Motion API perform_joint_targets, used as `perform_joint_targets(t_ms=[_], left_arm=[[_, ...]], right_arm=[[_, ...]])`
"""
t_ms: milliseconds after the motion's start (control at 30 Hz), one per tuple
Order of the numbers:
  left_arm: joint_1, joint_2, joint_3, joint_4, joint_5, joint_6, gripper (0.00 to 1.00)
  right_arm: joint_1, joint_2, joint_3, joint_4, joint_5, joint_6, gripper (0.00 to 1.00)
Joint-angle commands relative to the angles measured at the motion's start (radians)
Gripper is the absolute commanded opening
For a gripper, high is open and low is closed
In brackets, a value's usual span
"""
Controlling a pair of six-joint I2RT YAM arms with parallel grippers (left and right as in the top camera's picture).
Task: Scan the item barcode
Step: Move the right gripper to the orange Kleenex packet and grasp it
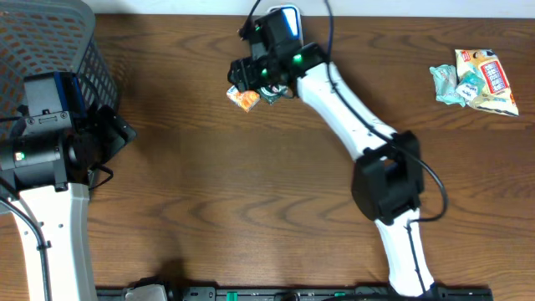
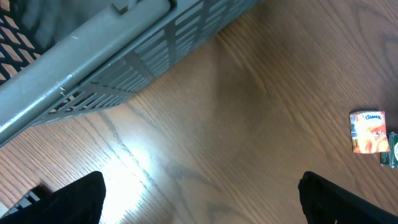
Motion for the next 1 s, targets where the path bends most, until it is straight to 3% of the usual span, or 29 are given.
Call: perform_joint_targets(t_ms=[0,400,733,967], left_arm=[[0.003,0.000,0.002,-0.002,-0.003,-0.009,0.97],[0.003,0.000,0.002,-0.002,-0.003,-0.009,0.98],[0.003,0.000,0.002,-0.002,-0.003,-0.009,0.98],[0.003,0.000,0.002,-0.001,-0.003,-0.009,0.97]], right_arm=[[0.017,0.059,-0.002,0.024,0.008,0.031,0.59],[0.023,0.143,-0.002,0.097,0.057,0.047,0.58],[0.023,0.192,-0.004,0.074,0.050,0.048,0.46],[0.023,0.190,-0.002,-0.014,-0.091,0.047,0.47]])
